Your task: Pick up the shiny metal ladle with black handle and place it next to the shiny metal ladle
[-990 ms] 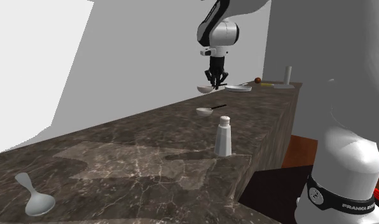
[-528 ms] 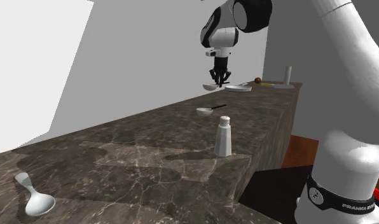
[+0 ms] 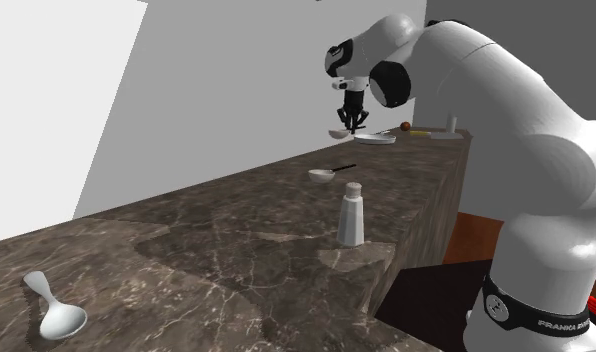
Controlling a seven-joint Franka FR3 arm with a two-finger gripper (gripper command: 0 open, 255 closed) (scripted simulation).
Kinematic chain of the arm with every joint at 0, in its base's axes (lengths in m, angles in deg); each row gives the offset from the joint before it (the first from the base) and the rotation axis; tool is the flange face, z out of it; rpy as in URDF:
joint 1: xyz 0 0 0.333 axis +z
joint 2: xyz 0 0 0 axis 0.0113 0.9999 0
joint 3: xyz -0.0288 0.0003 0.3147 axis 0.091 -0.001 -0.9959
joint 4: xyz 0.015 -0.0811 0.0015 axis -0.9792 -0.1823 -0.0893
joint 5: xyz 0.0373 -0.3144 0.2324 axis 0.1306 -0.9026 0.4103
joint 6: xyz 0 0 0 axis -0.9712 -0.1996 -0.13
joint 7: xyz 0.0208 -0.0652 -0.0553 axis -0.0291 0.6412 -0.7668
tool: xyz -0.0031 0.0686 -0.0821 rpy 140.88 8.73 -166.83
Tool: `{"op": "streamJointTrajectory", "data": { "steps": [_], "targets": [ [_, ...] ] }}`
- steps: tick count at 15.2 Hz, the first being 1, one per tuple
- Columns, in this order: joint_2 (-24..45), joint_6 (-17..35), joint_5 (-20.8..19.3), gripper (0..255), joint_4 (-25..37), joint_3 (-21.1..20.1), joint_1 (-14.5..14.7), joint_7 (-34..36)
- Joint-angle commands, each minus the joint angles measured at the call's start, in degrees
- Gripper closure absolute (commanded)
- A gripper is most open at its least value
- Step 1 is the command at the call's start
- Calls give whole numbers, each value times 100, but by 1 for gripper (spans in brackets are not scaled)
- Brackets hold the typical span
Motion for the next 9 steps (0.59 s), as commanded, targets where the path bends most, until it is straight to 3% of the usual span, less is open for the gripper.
{"op": "streamJointTrajectory", "data": {
  "steps": [1, 9],
  "targets": [
    [306, -180, 74, 255, 568, -103, -303, 59],
    [256, 479, 118, 255, -283, -87, 4, -125]
  ]
}}
